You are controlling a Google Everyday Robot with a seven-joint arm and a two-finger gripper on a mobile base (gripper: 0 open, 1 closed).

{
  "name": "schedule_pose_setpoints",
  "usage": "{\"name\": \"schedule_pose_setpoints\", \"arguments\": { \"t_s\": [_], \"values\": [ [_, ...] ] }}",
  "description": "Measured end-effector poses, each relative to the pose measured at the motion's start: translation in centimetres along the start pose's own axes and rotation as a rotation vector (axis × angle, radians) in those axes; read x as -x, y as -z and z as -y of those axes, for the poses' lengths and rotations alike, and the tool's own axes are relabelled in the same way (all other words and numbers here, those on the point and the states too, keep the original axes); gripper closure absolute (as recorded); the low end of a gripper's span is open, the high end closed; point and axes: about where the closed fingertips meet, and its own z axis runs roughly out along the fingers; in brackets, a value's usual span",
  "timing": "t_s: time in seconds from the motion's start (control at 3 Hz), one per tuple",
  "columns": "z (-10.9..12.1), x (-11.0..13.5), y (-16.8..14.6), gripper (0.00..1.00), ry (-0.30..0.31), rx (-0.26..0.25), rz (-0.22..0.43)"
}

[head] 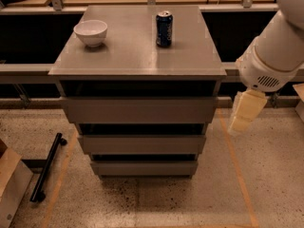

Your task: Open top drawer

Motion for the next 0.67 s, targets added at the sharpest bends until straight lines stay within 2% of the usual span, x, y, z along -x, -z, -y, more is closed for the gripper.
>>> {"name": "schedule_pose_setpoints", "arguments": {
  "t_s": [0.33,0.67],
  "values": [
    [0.1,0.0,-0.2,0.00,-0.009,-0.003,0.002],
    [-0.2,0.2,-2.2,0.00,-0.033,0.042,0.025]
  ]
}}
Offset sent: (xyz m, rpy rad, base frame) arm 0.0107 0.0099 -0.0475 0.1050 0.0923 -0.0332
